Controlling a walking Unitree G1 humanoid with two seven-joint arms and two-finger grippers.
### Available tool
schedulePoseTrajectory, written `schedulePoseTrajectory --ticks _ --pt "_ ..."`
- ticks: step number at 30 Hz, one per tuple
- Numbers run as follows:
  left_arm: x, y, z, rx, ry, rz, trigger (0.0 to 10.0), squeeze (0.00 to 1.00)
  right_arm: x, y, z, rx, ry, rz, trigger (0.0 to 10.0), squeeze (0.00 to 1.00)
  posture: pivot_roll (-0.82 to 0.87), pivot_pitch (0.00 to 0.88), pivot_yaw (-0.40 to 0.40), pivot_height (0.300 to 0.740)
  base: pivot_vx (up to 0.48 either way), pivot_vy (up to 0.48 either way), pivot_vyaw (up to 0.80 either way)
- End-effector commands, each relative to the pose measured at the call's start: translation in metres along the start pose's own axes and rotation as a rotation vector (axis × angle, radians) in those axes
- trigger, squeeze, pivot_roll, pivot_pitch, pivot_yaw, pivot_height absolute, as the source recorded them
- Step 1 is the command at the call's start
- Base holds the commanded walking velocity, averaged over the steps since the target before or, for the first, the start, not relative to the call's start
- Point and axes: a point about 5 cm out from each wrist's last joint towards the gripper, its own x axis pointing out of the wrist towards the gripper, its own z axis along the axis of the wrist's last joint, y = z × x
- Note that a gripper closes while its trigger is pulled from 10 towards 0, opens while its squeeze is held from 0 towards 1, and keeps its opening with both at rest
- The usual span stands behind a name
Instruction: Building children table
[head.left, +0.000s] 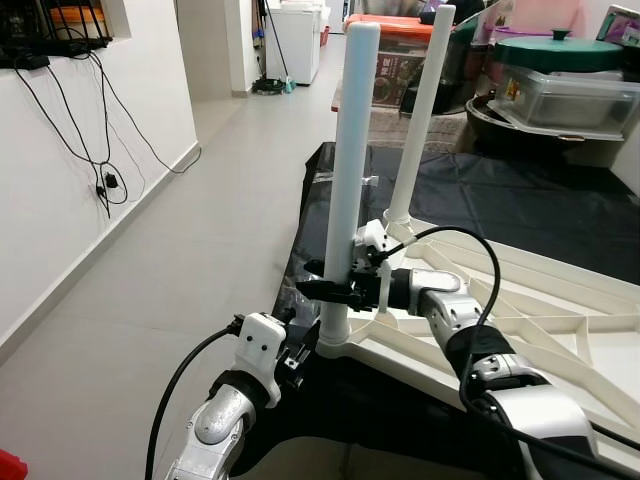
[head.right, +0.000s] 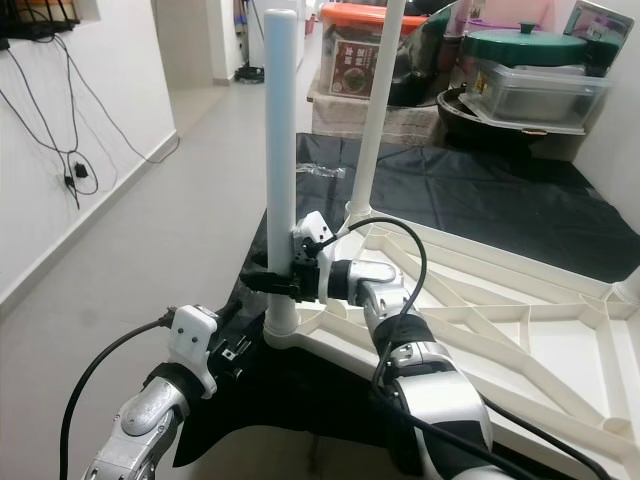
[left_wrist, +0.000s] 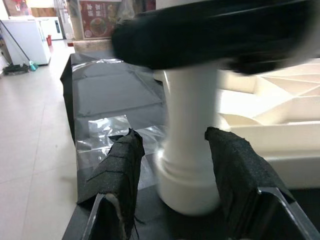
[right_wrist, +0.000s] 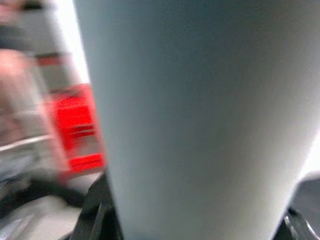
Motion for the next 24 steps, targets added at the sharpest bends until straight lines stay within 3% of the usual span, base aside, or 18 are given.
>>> schedulePoseTrajectory --ticks 1,2,3,5,7,10,12,14,18,19,20,23,24 --pt "-0.001 -0.002 -0.002 0.0 0.015 -0.005 10.0 0.0 -0.009 -0.013 -0.014 0.003 0.076 -0.236 0.0 0.0 0.08 0.0 -0.065 0.74 0.0 0.0 0.0" --pt "-0.001 -0.001 -0.002 0.0 0.015 -0.005 10.0 0.0 -0.021 -0.031 -0.016 0.025 0.068 -0.564 0.0 0.0 0.08 0.0 -0.058 0.74 0.0 0.0 0.0" --pt "-0.001 -0.001 -0.002 0.0 0.015 -0.005 10.0 0.0 -0.021 -0.031 -0.016 0.025 0.068 -0.564 0.0 0.0 0.08 0.0 -0.058 0.74 0.0 0.0 0.0" --pt "-0.001 -0.001 -0.002 -0.002 0.017 -0.009 10.0 0.0 -0.052 -0.05 -0.027 0.103 0.072 -1.07 0.0 0.0 0.07 0.0 -0.051 0.74 0.0 0.0 0.0" --pt "-0.001 -0.001 -0.003 -0.003 0.018 -0.013 10.0 0.0 -0.067 -0.048 -0.039 0.172 0.059 -1.314 0.0 0.0 0.07 0.0 -0.049 0.74 0.0 0.0 0.0" --pt "0.0 -0.001 -0.003 -0.003 0.019 -0.013 10.0 0.0 -0.069 -0.04 -0.044 0.22 0.027 -1.421 0.0 0.0 0.07 0.0 -0.054 0.74 0.0 0.0 0.0" --pt "0.0 -0.001 -0.003 -0.003 0.019 -0.013 10.0 0.0 -0.069 -0.04 -0.044 0.22 0.027 -1.421 0.0 0.0 0.07 0.0 -0.054 0.74 0.0 0.0 0.0" --pt "0.0 -0.001 -0.003 -0.001 0.018 -0.01 10.0 0.0 -0.062 -0.03 -0.043 0.252 -0.009 -1.473 0.0 0.0 0.07 0.0 -0.059 0.74 0.0 0.0 0.0" --pt "-0.001 -0.001 -0.003 -0.001 0.017 -0.008 10.0 0.0 -0.047 -0.023 -0.04 0.285 -0.045 -1.418 0.0 0.0 0.07 0.0 -0.06 0.74 0.0 0.0 0.0" --pt "-0.001 -0.001 -0.003 -0.001 0.017 -0.007 10.0 0.0 -0.036 -0.02 -0.037 0.272 -0.076 -1.338 10.0 0.0 0.07 0.0 -0.059 0.74 0.0 0.0 0.0" --pt "-0.001 -0.001 -0.003 -0.002 0.017 -0.007 10.0 0.0 -0.029 -0.019 -0.032 0.261 -0.127 -1.248 10.0 1.0 0.07 0.0 -0.062 0.74 0.0 0.0 0.0" --pt "-0.001 -0.001 -0.003 -0.002 0.017 -0.007 10.0 0.0 -0.024 -0.017 -0.027 0.239 -0.17 -1.187 10.0 1.0 0.07 0.0 -0.06 0.74 0.0 0.0 0.0" --pt "-0.001 -0.001 -0.003 -0.003 0.018 -0.007 10.0 0.0 -0.023 -0.02 -0.021 0.195 -0.209 -1.118 10.0 1.0 0.07 0.0 -0.061 0.74 0.0 0.0 0.0"
